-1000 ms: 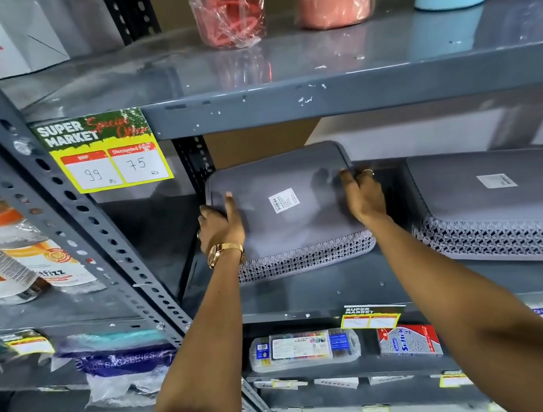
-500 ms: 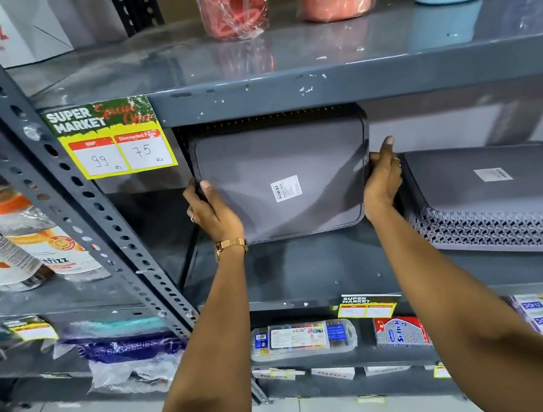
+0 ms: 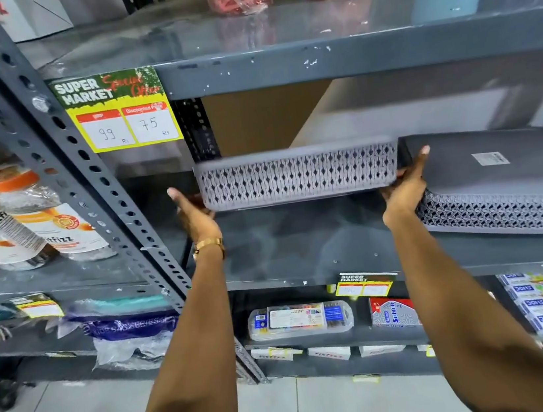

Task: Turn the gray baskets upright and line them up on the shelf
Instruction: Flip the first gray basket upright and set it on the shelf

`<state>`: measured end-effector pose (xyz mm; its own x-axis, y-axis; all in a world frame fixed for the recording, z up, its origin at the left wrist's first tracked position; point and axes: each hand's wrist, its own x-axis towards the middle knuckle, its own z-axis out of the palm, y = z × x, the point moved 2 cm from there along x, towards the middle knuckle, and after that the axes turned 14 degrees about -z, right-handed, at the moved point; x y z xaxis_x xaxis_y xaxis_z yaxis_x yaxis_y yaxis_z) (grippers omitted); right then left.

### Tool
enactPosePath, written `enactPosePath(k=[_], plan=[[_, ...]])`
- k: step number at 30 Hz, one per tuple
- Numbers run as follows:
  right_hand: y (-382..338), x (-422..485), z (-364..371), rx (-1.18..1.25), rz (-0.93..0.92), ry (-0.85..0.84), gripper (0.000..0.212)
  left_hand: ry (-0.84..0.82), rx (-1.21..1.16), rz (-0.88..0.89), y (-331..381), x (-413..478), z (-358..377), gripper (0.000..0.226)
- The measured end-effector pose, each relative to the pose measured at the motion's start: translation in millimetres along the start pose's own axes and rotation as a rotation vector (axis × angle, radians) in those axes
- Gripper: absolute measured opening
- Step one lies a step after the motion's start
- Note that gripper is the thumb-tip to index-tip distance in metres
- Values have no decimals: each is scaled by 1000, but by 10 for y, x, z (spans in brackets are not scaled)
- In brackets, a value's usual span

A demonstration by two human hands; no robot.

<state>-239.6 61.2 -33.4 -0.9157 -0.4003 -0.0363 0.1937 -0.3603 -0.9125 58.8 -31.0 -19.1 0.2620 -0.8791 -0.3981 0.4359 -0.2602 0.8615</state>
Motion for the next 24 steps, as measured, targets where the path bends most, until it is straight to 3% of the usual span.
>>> enactPosePath(k=[3,5,6,11,14,18,20,24], plan=[[146,0,-182,89,53,-79,46,-35,149,-90,-15,120,-176,67],[228,-47,-307,103,107,-136,60,-76,277,-135,-190,470,-293,65],[250,-58,-363,57,120,-173,54,-104,362,-158,-234,574,-332,61],[271,-82,-413,-234,161,-279,35,-94,691,-82,-37,168,-277,11],[240,-27,-340,-353,102,-326,28,-94,894,1,5,132,-197,32],[189,-54,-206,-631,-39,-443,48,18,1256,154,-29,17,-149,56],[208,-87,-198,-794,-121,-464,40,65,1414,221,-48,-18,-165,65],[237,-123,-219,-919,-209,-480,39,72,1476,293,-61,22,-180,68]])
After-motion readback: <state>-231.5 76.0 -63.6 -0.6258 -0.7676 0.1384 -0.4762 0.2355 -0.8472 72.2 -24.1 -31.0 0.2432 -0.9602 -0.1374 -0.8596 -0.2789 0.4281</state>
